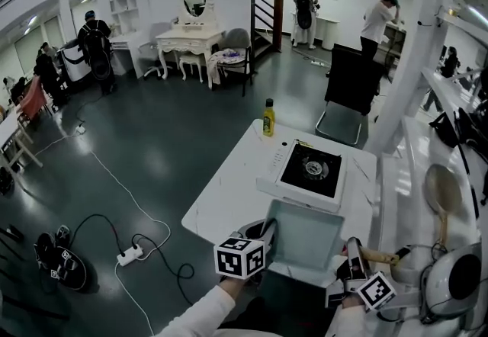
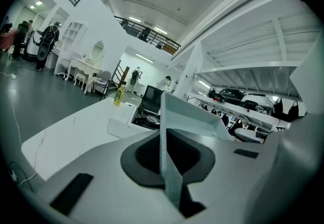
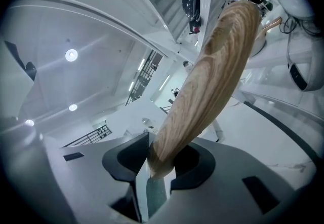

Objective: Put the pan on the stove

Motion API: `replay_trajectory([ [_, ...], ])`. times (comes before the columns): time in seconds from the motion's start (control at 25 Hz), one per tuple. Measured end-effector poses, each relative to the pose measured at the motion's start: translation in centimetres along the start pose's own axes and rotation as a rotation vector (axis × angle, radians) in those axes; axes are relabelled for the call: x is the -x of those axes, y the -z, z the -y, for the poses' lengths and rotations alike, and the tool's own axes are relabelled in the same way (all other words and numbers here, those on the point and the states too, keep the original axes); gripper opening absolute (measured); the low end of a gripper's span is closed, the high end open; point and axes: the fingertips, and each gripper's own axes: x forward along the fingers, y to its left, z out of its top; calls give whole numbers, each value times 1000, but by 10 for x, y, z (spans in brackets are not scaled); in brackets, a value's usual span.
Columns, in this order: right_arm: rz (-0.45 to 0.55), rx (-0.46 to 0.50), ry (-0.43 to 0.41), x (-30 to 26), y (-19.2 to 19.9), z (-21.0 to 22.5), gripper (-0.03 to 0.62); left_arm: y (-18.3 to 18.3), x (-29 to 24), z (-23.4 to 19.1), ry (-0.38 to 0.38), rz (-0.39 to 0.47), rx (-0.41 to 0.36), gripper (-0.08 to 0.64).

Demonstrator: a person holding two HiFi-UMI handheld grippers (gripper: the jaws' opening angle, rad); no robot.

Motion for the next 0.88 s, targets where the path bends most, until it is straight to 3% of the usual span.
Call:
replay_trajectory([
  [0.76,-34,30,19,-86,6,12,144,-32,-57,-61,9,-38,17,29],
  [0.88,-50,70,65,-96,2,30,143,-36,-68,-69,0,-41,18,29],
])
